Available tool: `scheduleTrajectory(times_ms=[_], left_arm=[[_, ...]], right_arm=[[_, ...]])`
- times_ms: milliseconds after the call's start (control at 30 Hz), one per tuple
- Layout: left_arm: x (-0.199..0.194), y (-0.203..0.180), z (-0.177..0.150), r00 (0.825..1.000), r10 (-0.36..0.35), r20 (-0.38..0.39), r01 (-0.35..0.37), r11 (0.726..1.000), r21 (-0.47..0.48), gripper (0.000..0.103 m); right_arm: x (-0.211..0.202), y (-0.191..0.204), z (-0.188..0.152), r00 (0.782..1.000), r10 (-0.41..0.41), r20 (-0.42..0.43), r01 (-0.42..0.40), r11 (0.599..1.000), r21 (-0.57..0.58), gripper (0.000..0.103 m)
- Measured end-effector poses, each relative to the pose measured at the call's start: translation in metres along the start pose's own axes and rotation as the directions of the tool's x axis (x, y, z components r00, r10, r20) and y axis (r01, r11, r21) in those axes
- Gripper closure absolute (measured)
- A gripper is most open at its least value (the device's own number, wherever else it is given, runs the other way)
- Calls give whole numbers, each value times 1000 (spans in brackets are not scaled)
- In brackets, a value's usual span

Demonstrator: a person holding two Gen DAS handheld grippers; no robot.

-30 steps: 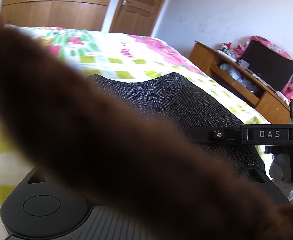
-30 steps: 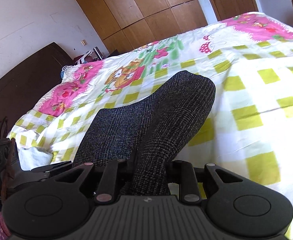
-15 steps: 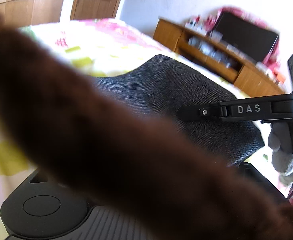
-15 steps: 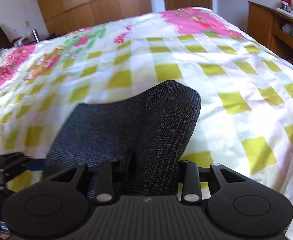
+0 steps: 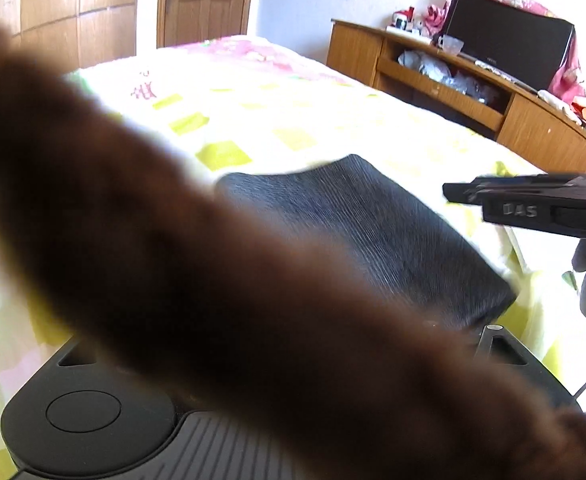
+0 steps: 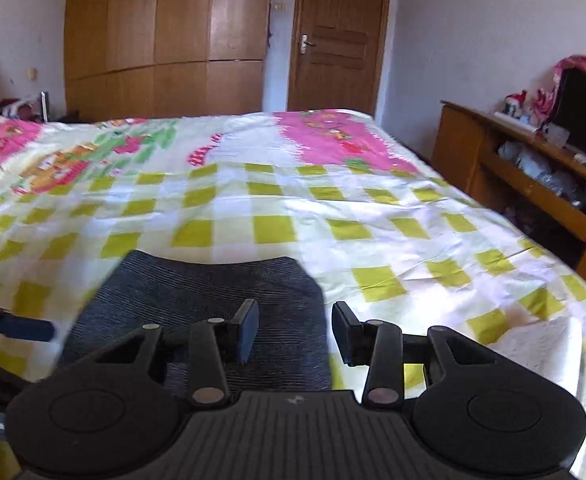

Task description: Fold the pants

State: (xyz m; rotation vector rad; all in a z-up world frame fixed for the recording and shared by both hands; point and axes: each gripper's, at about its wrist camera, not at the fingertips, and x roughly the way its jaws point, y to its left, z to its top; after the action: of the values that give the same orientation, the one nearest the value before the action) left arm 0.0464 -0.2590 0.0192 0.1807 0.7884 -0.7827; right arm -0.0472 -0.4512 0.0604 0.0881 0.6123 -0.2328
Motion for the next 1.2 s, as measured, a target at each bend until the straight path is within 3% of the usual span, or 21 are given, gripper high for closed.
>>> scheduleTrajectory(times_ms=[133,233,300,400,533,633,933,1200], left_arm=[[8,-5,3,1000,24,-10,-24,1000,0,15],[15,-7,0,999,26,-28,-26,1000,0,15],[19,-9,-4,999,29,-43,-28,1000,12,15],[27,-12,-10,997,22,-80,-20,1000,24,14],[30,-17,-15,993,-4,-119,7,1000,26,14],[26,-23,-18,993,8,-121,-2,999,52,13],[-3,-23,-28,994,11,-108,-9,1000,18,12],[-44,-33,-35,999,7,-52,-6,1000,30,3]], right_arm=[[1,5,-27,993,92,-68,-87,994,71,50],[24,-5,-47,989,24,-148,-7,994,109,52],[38,-18,-54,984,-4,-176,31,988,152,70],[43,-26,-55,982,-50,-180,77,987,143,81],[43,-27,-51,978,-76,-192,107,983,152,81],[23,-16,-48,984,-99,-148,119,984,132,78],[-39,19,-64,993,7,-121,15,983,182,72],[-90,48,-66,998,42,-56,-29,979,203,64]])
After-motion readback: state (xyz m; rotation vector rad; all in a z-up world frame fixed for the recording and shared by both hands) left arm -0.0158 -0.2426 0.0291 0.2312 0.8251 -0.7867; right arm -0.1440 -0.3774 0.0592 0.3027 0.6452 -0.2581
